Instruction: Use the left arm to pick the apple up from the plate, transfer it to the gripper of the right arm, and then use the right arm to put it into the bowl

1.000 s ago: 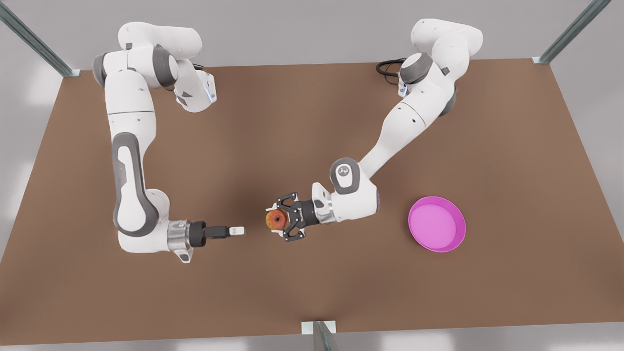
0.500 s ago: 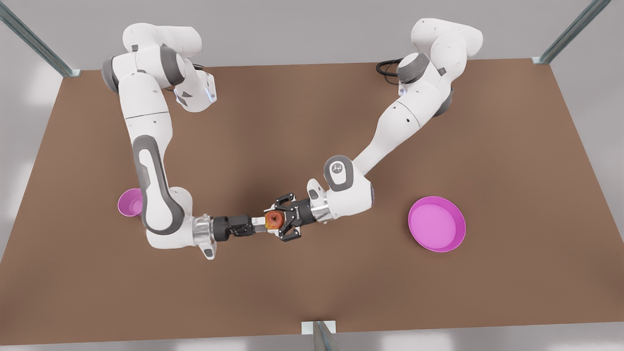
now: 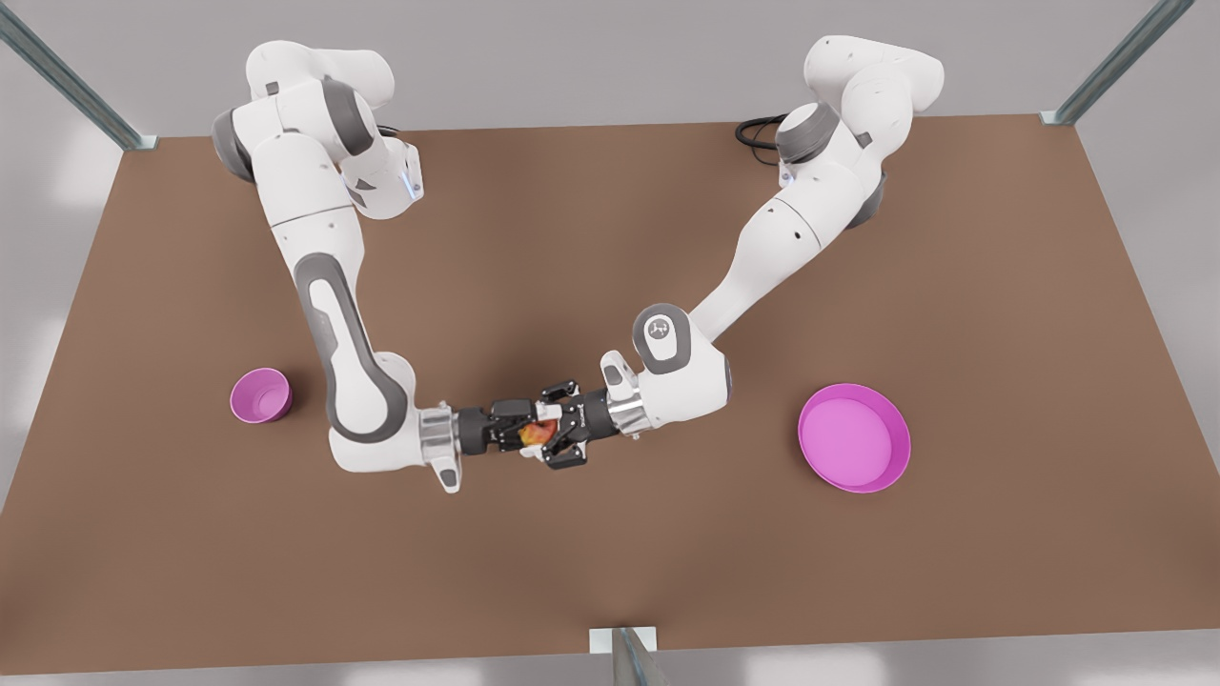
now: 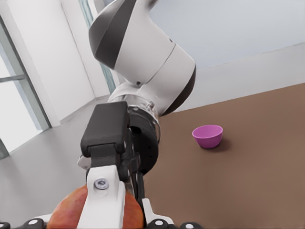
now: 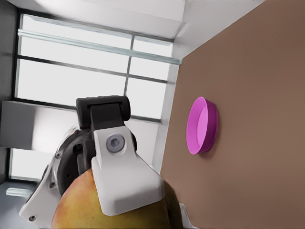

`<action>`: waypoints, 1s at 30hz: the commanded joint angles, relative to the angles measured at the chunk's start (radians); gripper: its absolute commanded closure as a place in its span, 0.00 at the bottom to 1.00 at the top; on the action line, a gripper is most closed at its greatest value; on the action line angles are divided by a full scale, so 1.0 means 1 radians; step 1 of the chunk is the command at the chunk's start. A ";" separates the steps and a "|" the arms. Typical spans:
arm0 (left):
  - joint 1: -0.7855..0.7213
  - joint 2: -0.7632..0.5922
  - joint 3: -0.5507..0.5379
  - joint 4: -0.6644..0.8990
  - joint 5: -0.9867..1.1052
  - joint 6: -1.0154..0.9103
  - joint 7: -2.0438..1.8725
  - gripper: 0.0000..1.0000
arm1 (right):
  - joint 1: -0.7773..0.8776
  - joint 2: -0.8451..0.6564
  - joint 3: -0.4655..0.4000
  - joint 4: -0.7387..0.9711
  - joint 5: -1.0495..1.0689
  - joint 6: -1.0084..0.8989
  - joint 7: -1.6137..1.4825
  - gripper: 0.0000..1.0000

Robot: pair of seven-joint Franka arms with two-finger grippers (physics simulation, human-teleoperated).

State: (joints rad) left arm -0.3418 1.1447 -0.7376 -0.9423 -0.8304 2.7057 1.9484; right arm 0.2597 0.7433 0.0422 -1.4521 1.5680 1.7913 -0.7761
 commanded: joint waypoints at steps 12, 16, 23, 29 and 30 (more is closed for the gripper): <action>0.001 -0.002 0.000 -0.001 -0.024 -0.006 0.079 0.00 | -0.057 -0.002 0.002 -0.020 -0.062 0.020 -0.137 0.39; 0.000 -0.002 0.000 -0.001 -0.024 -0.006 0.079 0.00 | -0.140 -0.018 0.002 -0.024 -0.223 -0.044 -0.126 0.39; 0.247 -0.396 0.257 -0.423 0.453 -0.347 -0.993 0.00 | -0.243 -0.199 -0.010 -0.123 -0.851 -0.104 0.075 0.40; 0.426 -0.703 0.373 -0.342 0.999 -1.216 -1.895 0.00 | -0.318 -0.219 -0.013 -0.125 -1.238 -0.069 0.343 0.40; 0.448 -0.749 0.379 -0.343 0.992 -1.210 -1.953 0.00 | -0.330 -0.214 -0.013 -0.125 -1.253 -0.061 0.399 0.40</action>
State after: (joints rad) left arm 0.0932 0.4175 -0.3544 -1.2909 0.0219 1.8829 1.3180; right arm -0.0622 0.5293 0.0290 -1.5772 0.4525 1.7200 -0.7169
